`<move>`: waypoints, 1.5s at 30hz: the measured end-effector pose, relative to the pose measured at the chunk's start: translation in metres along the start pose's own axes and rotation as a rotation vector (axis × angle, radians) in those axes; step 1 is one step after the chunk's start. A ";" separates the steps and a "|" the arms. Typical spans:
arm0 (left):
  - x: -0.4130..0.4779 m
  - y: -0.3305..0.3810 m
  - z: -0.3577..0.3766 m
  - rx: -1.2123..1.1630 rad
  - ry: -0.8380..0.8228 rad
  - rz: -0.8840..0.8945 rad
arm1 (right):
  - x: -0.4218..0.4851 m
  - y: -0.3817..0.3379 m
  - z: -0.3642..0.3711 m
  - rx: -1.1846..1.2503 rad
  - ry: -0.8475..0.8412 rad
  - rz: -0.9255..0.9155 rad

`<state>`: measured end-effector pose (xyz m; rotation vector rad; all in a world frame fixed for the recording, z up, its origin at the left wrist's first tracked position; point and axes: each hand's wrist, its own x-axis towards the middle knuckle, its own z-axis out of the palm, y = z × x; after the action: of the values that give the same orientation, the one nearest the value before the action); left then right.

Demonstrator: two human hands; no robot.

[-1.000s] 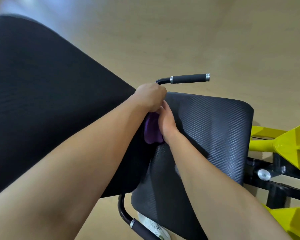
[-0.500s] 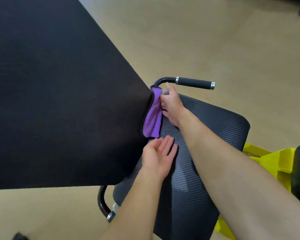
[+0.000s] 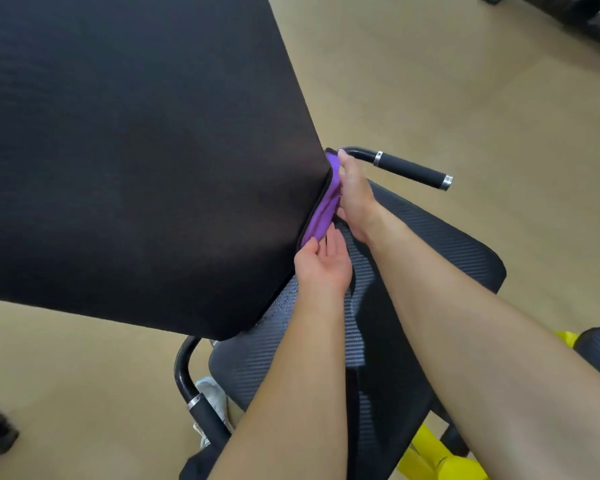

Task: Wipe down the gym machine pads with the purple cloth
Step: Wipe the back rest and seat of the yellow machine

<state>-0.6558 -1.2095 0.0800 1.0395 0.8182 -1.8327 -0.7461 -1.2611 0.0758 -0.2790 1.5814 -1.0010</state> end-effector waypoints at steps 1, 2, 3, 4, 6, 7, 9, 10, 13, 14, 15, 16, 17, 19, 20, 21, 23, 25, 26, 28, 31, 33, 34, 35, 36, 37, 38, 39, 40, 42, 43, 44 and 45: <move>-0.001 0.003 -0.001 -0.004 0.013 0.006 | 0.004 0.006 0.001 0.009 0.007 -0.007; -0.003 0.006 -0.003 0.003 0.025 0.010 | 0.008 0.010 0.002 0.022 0.021 -0.018; -0.005 0.009 -0.006 0.021 0.039 0.019 | 0.013 0.015 0.004 0.040 0.032 -0.023; -0.007 0.012 -0.009 0.036 0.074 0.030 | 0.018 0.020 0.005 0.045 0.042 -0.018; -0.011 0.017 -0.016 0.088 0.106 0.056 | 0.018 0.021 0.008 0.058 0.062 -0.006; -0.012 0.020 -0.020 0.094 0.109 0.053 | 0.018 0.022 0.010 0.074 0.077 0.010; -0.015 0.027 -0.029 0.068 0.089 0.036 | 0.002 0.016 0.018 0.106 0.112 0.019; -0.017 0.029 -0.032 0.066 0.089 0.041 | -0.004 0.016 0.021 0.120 0.132 0.024; -0.023 0.038 -0.048 0.165 0.043 0.114 | -0.026 0.011 0.035 0.168 0.179 0.006; -0.027 0.036 -0.050 0.290 0.054 0.218 | -0.029 0.011 0.036 0.199 0.195 0.005; -0.024 0.040 -0.055 0.155 0.059 0.176 | -0.030 0.013 0.038 0.227 0.210 0.014; -0.024 0.042 -0.056 0.079 0.101 0.144 | -0.030 0.015 0.039 0.266 0.228 0.027; -0.027 0.045 -0.054 0.057 0.107 0.083 | -0.030 0.017 0.041 0.309 0.246 0.033; -0.020 0.056 -0.056 -0.004 0.154 0.005 | -0.032 0.028 0.049 0.376 0.258 0.056; -0.024 0.059 -0.054 -0.077 0.175 0.008 | -0.036 0.035 0.055 0.405 0.263 0.085; -0.028 0.065 -0.052 -0.334 0.229 -0.064 | -0.040 0.045 0.062 0.440 0.265 0.133; -0.025 0.071 -0.060 -0.747 0.290 -0.053 | -0.052 0.063 0.076 0.490 0.272 0.278; -0.035 0.076 -0.061 -0.723 0.267 0.041 | -0.063 0.074 0.086 0.538 0.295 0.388; -0.046 0.082 -0.067 -0.520 0.285 0.061 | -0.068 0.077 0.090 0.560 0.302 0.403; -0.061 0.092 -0.081 -0.265 0.314 0.047 | -0.072 0.081 0.095 0.604 0.301 0.383; -0.071 0.108 -0.090 -0.300 0.270 0.040 | -0.081 0.089 0.104 0.657 0.259 0.347; -0.079 0.115 -0.094 -0.326 0.265 0.056 | -0.088 0.099 0.111 0.680 0.223 0.370; -0.084 0.118 -0.097 -0.330 0.284 0.071 | -0.092 0.104 0.116 0.698 0.196 0.395; -0.087 0.121 -0.102 -0.304 0.292 0.085 | -0.096 0.111 0.120 0.721 0.168 0.423; -0.088 0.124 -0.106 -0.296 0.299 0.099 | -0.100 0.117 0.125 0.728 0.148 0.451; -0.092 0.128 -0.110 -0.260 0.309 0.113 | -0.103 0.125 0.130 0.748 0.125 0.473; -0.095 0.133 -0.114 -0.215 0.318 0.127 | -0.107 0.129 0.134 0.776 0.113 0.479; -0.097 0.136 -0.117 -0.174 0.317 0.133 | -0.109 0.135 0.138 0.800 0.092 0.473; -0.097 0.139 -0.119 -0.139 0.308 0.141 | -0.110 0.137 0.140 0.807 0.082 0.472; -0.099 0.138 -0.119 -0.071 0.291 0.153 | -0.109 0.135 0.140 0.834 0.045 0.454; -0.100 0.136 -0.117 -0.048 0.287 0.157 | -0.106 0.134 0.138 0.841 0.045 0.433; -0.098 0.133 -0.115 -0.037 0.273 0.150 | -0.105 0.129 0.135 0.838 0.075 0.404; -0.096 0.129 -0.112 -0.032 0.257 0.144 | -0.101 0.124 0.131 0.844 0.125 0.369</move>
<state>-0.4753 -1.1365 0.0998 1.2972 0.8958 -1.5809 -0.5581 -1.1774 0.0628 0.6417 1.1279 -1.3009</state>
